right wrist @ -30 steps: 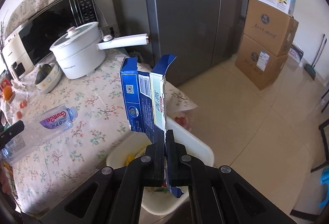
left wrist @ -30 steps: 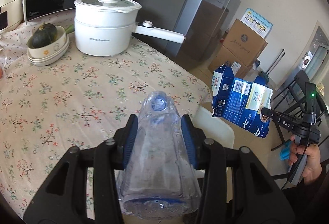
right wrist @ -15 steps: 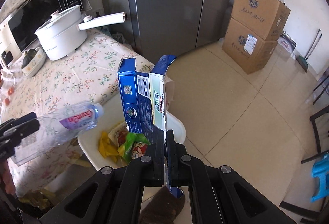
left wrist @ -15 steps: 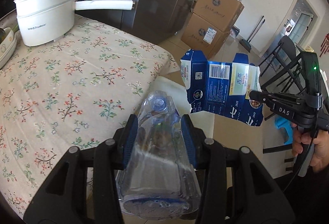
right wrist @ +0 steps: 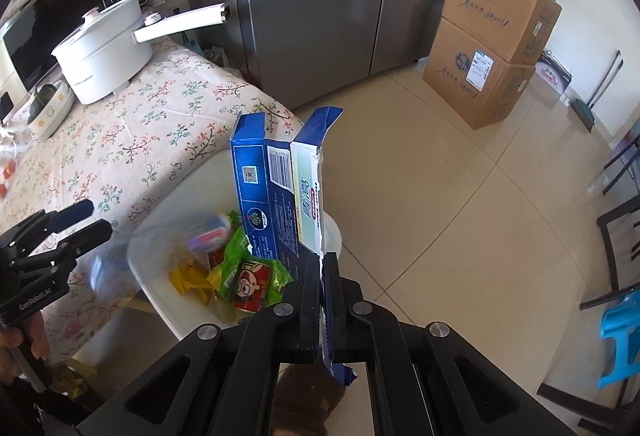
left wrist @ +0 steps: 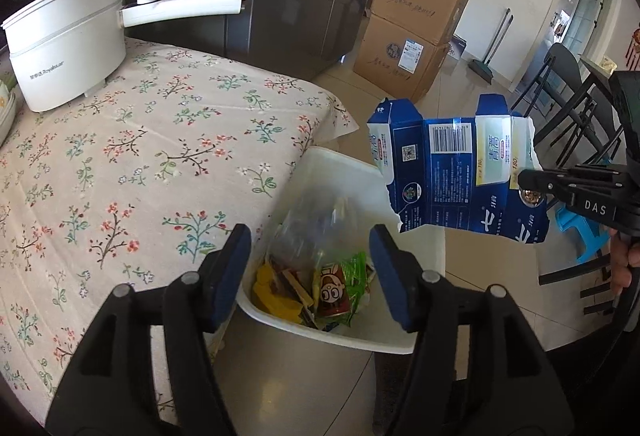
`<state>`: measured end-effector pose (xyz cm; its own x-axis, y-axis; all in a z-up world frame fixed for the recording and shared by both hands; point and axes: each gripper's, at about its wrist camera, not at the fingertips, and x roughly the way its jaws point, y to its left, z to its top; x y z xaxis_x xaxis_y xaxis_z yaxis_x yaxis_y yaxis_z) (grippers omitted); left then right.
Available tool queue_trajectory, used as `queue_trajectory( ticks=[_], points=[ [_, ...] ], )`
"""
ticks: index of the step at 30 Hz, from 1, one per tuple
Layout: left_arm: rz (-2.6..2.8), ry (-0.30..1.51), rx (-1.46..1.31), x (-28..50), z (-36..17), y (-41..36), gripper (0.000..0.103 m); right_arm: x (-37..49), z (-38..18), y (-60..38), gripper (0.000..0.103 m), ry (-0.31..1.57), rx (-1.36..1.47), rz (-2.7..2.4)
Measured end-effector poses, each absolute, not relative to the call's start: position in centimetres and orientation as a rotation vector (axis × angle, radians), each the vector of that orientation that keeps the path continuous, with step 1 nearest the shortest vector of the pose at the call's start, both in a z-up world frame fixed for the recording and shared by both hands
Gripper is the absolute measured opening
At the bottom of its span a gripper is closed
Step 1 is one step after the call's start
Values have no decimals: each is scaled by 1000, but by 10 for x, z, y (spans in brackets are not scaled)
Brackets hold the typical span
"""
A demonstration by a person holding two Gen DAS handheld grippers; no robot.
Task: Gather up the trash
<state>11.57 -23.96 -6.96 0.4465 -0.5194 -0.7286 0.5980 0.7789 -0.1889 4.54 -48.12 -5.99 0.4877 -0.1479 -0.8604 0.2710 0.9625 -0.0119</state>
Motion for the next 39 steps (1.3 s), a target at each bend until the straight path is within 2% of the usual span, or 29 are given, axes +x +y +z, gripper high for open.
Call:
queue_trajectory(
  ticks=[16, 21, 22, 24, 25, 26, 30, 36, 38, 39],
  points=[
    [-571, 891, 47, 120, -54, -170, 71, 69, -66, -427, 3, 1108, 39, -112],
    [-552, 894, 40, 118, -52, -158, 76, 79, -73, -415, 4, 1134, 23, -93],
    [-548, 894, 41, 117, -52, -157, 77, 80, -73, -415, 9, 1129, 32, -95],
    [-542, 892, 47, 116, -51, -154, 82, 82, -71, -417, 28, 1122, 54, -110],
    [-542, 894, 48, 115, -51, -154, 83, 82, -68, -418, 43, 1109, 68, -114],
    [-540, 898, 50, 114, -50, -153, 85, 81, -65, -419, 49, 1093, 79, -114],
    [-523, 907, 52, 107, -47, -149, 92, 76, -55, -417, 51, 1060, 100, -108],
    [-472, 868, 56, 85, -29, -139, 99, 65, -29, -396, 71, 996, 71, -124],
    [-448, 854, 62, 77, -23, -133, 102, 59, -18, -385, 81, 968, 62, -116],
    [-439, 847, 60, 72, -20, -129, 102, 55, -13, -377, 82, 954, 55, -110]
  ],
)
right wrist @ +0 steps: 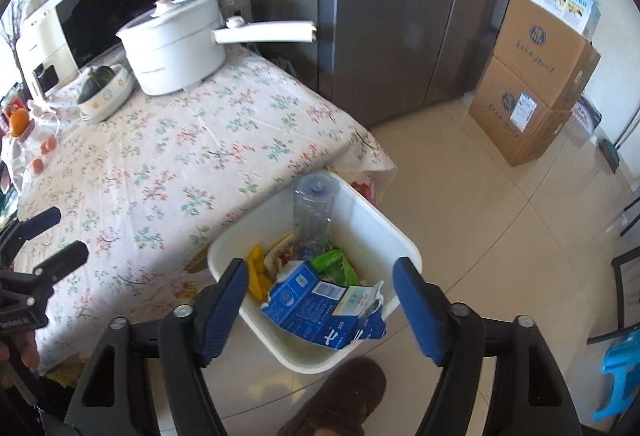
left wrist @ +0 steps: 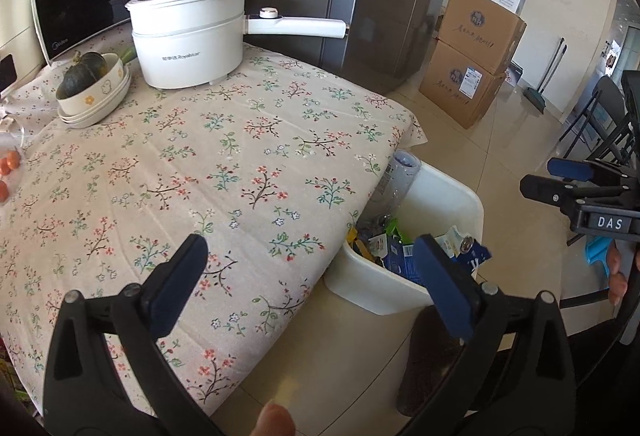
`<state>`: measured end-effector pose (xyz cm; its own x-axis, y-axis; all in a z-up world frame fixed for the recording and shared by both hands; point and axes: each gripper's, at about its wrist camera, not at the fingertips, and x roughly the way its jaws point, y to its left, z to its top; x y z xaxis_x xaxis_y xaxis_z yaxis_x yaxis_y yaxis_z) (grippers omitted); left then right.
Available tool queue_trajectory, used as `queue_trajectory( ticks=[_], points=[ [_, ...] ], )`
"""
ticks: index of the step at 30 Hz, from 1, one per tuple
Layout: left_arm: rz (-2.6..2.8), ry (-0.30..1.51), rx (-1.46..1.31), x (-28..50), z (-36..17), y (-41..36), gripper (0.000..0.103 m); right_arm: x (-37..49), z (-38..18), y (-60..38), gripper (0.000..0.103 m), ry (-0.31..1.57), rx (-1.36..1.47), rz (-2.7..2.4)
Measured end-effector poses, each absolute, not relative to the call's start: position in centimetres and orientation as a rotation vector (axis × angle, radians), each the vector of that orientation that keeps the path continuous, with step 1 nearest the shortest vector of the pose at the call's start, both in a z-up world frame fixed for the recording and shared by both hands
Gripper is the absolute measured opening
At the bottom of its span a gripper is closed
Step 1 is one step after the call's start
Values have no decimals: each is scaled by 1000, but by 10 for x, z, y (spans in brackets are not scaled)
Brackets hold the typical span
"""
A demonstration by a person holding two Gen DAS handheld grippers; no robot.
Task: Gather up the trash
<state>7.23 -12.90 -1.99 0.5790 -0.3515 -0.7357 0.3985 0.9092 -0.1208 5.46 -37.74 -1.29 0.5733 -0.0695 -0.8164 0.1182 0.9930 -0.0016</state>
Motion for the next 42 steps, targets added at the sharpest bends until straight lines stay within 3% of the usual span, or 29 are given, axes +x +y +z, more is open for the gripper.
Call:
queue_trajectory(
  ticks=[10, 22, 42],
  points=[
    [-326, 819, 52, 25, -4, -97, 102, -6, 10, -329, 102, 822, 36, -144],
    [-251, 784, 10, -4, -5, -74, 102, -30, 0, -292, 103, 735, -16, -142],
    [-249, 774, 10, -9, -4, -80, 102, -27, -3, -291, 103, 755, 5, -127]
  ],
)
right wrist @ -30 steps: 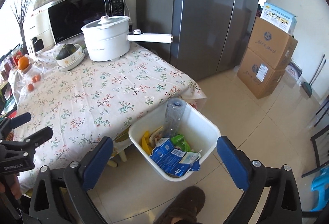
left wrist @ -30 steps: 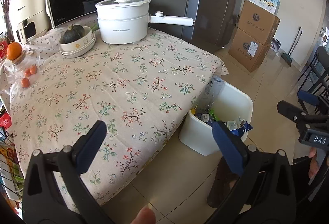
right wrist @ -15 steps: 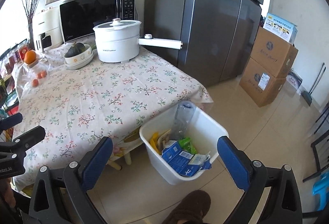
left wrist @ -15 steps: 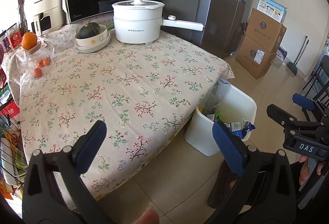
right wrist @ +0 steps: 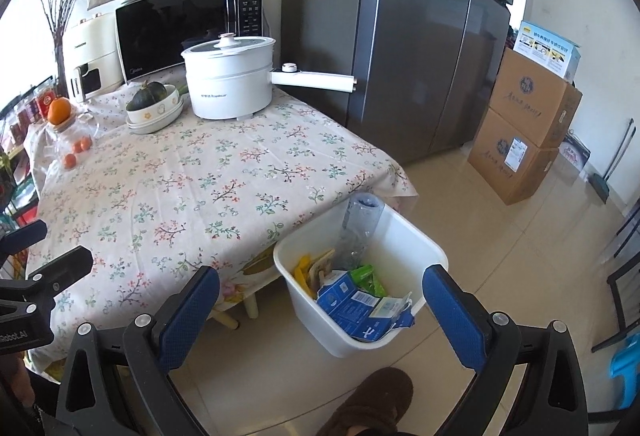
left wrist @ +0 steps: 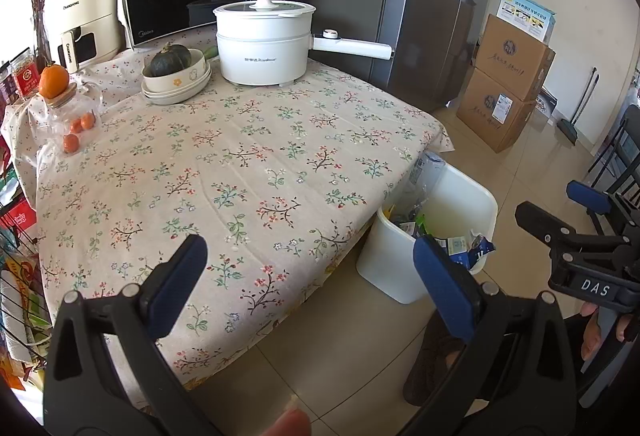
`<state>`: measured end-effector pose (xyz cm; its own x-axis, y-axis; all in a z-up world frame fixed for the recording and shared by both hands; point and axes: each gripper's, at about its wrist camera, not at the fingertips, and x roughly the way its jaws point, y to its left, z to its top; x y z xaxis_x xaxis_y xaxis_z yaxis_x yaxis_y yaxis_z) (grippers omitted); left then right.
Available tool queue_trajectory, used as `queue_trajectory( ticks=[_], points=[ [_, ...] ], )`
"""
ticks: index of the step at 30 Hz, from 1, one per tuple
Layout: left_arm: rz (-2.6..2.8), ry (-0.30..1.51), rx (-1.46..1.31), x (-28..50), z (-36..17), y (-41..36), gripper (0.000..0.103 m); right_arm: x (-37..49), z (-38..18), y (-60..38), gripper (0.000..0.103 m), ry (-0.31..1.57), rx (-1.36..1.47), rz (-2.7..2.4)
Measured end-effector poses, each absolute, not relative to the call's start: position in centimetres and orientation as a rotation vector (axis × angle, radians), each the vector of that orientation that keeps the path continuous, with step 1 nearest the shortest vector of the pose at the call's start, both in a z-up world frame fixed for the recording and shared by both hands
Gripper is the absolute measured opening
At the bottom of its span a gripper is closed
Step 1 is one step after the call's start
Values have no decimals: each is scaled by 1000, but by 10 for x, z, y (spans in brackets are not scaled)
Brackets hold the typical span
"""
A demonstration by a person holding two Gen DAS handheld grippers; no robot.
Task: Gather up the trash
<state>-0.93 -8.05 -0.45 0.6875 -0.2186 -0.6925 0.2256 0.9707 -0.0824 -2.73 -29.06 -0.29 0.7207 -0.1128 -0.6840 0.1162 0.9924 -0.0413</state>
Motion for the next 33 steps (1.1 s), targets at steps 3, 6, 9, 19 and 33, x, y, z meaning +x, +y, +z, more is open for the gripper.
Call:
queue_trajectory(
  ticks=[3, 6, 9, 19, 33],
  points=[
    [-249, 775, 12, -9, -5, -81, 102, -27, -3, -291, 103, 755, 6, -126],
    [-248, 778, 12, -9, -5, -82, 102, -27, -2, -291, 103, 755, 8, -126],
    [-249, 778, 12, -9, -5, -81, 102, -27, -3, -291, 103, 756, 14, -126],
    [-250, 776, 11, -8, -5, -81, 102, -26, -3, -291, 103, 758, 19, -125],
    [-245, 783, 10, -7, -3, -83, 102, -27, -4, -290, 103, 761, 22, -125]
  ],
)
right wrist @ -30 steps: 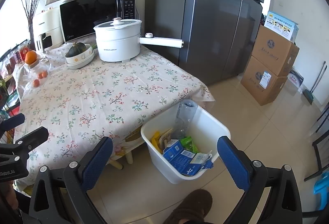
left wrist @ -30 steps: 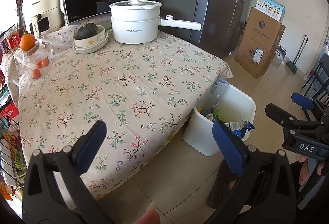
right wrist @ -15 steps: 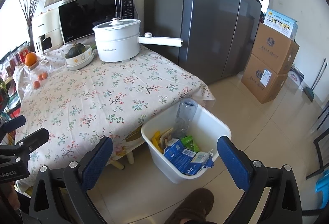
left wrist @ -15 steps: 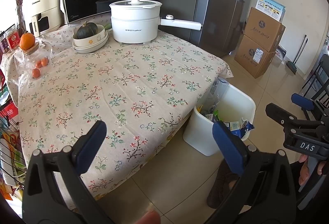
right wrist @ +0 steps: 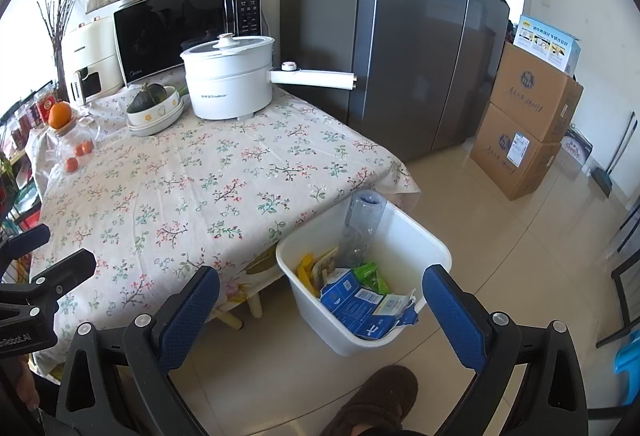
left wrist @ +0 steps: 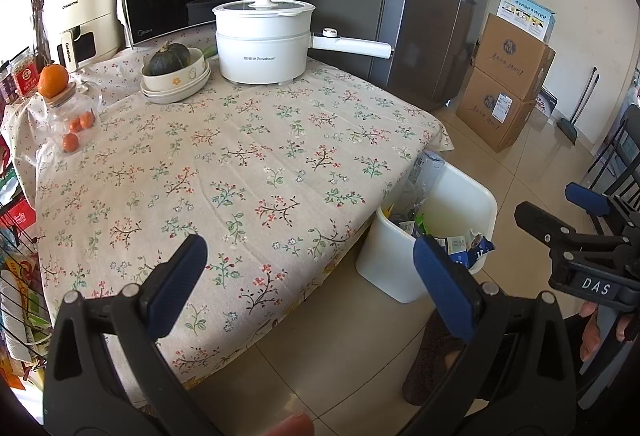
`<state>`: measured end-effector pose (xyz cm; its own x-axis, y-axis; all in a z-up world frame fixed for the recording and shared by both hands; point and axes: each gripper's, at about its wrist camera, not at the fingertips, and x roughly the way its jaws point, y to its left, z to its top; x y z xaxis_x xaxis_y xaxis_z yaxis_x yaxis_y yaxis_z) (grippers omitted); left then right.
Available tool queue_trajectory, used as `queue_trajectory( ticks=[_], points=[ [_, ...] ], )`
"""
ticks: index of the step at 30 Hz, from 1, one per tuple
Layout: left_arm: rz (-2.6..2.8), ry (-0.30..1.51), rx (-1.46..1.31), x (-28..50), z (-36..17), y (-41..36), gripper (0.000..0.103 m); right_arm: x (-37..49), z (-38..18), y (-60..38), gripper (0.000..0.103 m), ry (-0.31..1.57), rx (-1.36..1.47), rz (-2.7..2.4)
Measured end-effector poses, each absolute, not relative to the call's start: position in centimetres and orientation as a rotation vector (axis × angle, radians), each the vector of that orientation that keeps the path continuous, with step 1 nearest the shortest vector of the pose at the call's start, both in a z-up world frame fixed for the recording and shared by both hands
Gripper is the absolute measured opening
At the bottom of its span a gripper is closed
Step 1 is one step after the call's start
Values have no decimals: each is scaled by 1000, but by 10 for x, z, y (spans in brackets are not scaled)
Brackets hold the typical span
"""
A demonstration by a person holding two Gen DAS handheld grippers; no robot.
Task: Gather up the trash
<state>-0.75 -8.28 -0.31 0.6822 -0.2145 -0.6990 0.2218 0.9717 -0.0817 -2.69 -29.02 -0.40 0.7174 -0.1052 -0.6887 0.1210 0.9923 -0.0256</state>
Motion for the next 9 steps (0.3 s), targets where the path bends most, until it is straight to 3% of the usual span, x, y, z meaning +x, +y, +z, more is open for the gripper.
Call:
queue_trajectory(
  ticks=[9],
  points=[
    [-253, 843, -14, 0, -1, -69, 102, -21, -21, -279, 103, 808, -1, -66]
  ],
)
